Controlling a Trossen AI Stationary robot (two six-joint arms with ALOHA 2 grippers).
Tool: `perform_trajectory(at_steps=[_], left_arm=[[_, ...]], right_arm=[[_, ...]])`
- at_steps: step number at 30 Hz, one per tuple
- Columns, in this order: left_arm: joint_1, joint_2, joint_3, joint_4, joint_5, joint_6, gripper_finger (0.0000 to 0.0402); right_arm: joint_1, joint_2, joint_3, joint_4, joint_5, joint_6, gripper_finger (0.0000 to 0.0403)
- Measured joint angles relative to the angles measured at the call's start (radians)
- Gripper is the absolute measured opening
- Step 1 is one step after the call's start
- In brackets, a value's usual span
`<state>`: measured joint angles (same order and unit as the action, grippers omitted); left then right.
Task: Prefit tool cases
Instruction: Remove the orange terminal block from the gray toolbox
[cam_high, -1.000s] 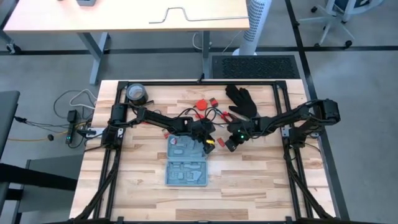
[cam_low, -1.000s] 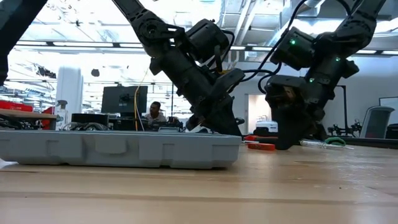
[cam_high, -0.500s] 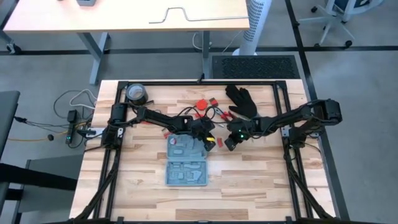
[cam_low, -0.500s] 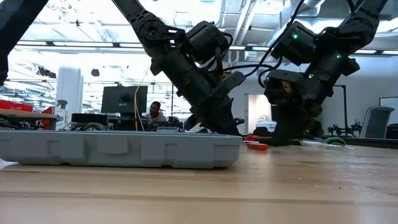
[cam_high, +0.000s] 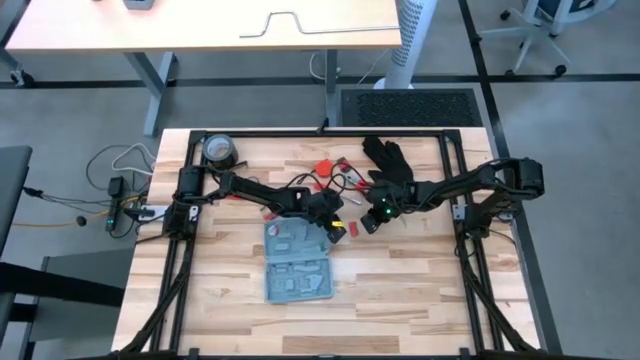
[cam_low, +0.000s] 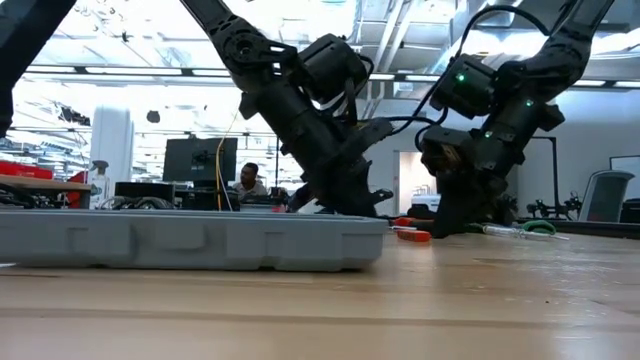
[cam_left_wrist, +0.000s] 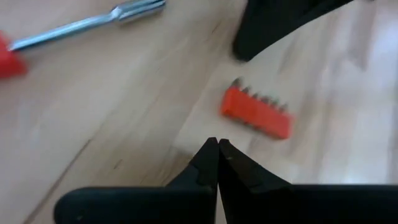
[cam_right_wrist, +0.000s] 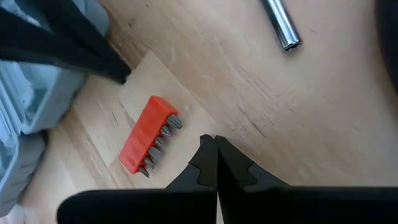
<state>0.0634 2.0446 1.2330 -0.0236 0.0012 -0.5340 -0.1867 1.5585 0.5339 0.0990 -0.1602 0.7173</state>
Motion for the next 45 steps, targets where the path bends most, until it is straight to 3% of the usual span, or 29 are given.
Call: perform_trajectory(at_steps=[3, 7, 15, 26, 45], left_arm=[[-0.008, -0.001, -0.019, -0.016, -0.043, -0.001, 0.0000], [-0.004, -0.002, -0.022, -0.025, 0.025, 0.006, 0.0000], [-0.022, -0.009, 0.012, 0.031, 0.004, 0.007, 0.0000], [-0.019, 0.096, 0.080, 0.038, 0.021, -0.042, 0.0000], [-0.008, 0.099, 0.082, 0.041, -0.003, -0.028, 0.0000]], right_arm=[[0.004, 0.000, 0.000, 0.000, 0.004, 0.001, 0.0000], [0.015, 0.000, 0.000, 0.002, 0.008, 0.008, 0.0000], [0.014, 0.001, 0.000, 0.008, 0.004, 0.008, 0.0000], [0.022, 0.001, 0.000, 0.009, 0.003, 0.007, 0.0000], [0.022, 0.002, -0.002, 0.071, -0.004, 0.012, 0.0000]])
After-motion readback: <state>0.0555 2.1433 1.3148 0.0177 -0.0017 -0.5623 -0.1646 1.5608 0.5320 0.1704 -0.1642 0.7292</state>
